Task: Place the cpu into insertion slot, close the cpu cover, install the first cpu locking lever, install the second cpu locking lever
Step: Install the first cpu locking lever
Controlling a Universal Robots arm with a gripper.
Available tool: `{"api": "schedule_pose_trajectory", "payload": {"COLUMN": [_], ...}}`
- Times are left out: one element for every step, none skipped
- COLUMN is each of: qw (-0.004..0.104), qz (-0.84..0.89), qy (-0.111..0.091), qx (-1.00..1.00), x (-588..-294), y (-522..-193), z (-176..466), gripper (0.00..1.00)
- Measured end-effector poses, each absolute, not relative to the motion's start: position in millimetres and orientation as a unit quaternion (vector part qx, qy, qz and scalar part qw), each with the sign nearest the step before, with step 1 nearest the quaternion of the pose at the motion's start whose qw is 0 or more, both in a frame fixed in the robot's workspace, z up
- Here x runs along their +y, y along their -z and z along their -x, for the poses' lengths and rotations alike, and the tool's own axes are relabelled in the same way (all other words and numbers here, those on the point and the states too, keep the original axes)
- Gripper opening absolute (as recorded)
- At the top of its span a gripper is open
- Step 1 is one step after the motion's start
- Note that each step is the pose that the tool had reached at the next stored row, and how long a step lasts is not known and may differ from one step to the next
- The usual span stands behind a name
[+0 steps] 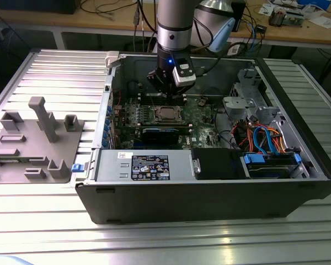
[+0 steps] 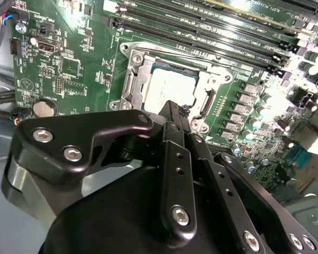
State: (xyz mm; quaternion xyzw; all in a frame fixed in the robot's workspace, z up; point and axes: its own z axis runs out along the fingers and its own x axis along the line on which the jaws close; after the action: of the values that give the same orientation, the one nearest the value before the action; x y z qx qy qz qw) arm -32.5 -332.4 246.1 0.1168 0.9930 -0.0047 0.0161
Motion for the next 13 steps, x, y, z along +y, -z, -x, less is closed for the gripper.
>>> {"api": "schedule_pose_trajectory", "payload": {"qw": [0.016,0.016,0.016,0.016,0.016,0.016,0.016,0.016,0.016,0.016,0.016,0.016,0.016], "qz": [-0.106,-0.091,-0.082,-0.073,-0.063,-0.054,-0.044,-0.034,-0.018,-0.011,-0.011,-0.011,-0.011], "qy": [0.005,0.004,0.004,0.004,0.004,0.004,0.004,0.004,0.003,0.003,0.003,0.003,0.003], "qx": [0.994,0.996,0.996,0.997,0.998,0.998,0.999,0.999,1.0,1.0,1.0,1.0,1.0], "x": [-332.4,-332.4,-332.4,-332.4,-332.4,-332.4,-332.4,-332.4,-332.4,-332.4,-332.4,-332.4,-332.5], "y": [-246.2,-246.2,-246.3,-246.3,-246.3,-246.2,-246.2,-246.3,-246.2,-246.2,-246.3,-246.2,-246.3], "z": [32.5,32.5,32.5,32.5,32.5,32.5,32.5,32.5,32.5,32.6,32.8,33.4,34.6], "gripper": [0.11,0.11,0.11,0.11,0.11,0.11,0.11,0.11,0.11,0.11,0.11,0.11,0.11]}}
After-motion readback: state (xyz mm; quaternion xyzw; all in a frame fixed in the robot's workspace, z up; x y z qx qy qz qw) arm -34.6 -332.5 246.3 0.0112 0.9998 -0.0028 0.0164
